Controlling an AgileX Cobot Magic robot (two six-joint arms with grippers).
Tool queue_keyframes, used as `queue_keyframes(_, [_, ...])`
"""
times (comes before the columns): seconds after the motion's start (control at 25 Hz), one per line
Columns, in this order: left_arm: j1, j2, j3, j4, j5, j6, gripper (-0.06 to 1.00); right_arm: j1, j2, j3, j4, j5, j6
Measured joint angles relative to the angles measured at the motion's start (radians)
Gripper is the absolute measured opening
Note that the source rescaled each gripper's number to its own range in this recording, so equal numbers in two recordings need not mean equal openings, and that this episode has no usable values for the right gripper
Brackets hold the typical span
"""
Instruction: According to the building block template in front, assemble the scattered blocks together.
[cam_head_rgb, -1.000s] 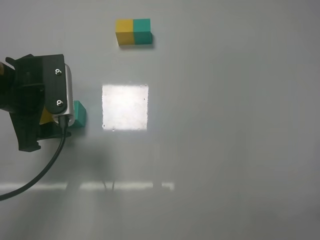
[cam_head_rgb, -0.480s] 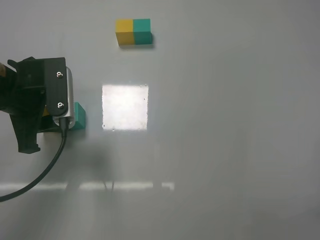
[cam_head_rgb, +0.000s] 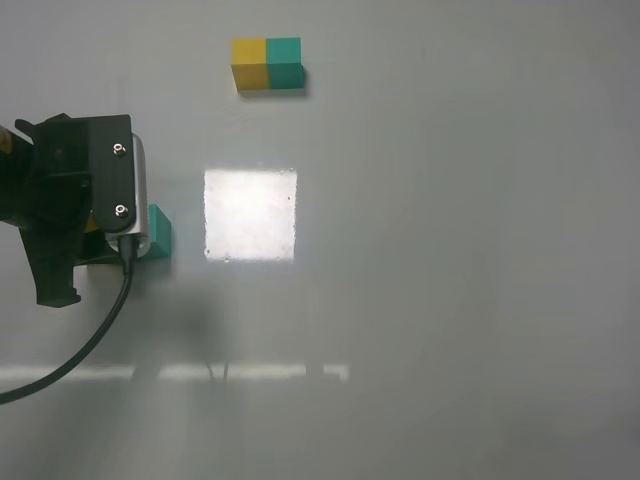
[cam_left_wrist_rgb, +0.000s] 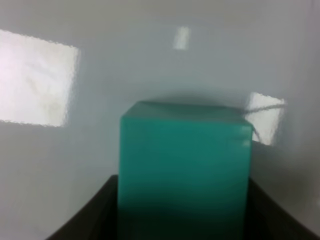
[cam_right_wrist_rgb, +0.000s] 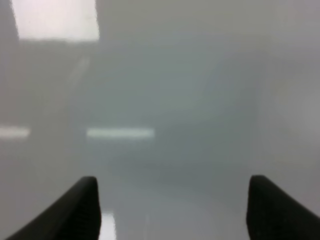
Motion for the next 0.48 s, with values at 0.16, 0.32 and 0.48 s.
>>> queue_keyframes(0.16, [-0.024, 0.005, -0.016, 0.000, 0.010, 0.000, 0.01, 0.000, 0.000, 0.000, 0.000, 0.000, 0.000])
queue_keyframes(0.32, [-0.063, 0.006, -0.064, -0.005, 0.010, 0.000, 0.01, 0.000, 0.000, 0.000, 0.000, 0.000, 0.000])
queue_keyframes(0.48, [-0.090, 0.007, -0.099, -0.005, 0.028, 0.000, 0.01, 0.000, 0.000, 0.000, 0.000, 0.000, 0.000])
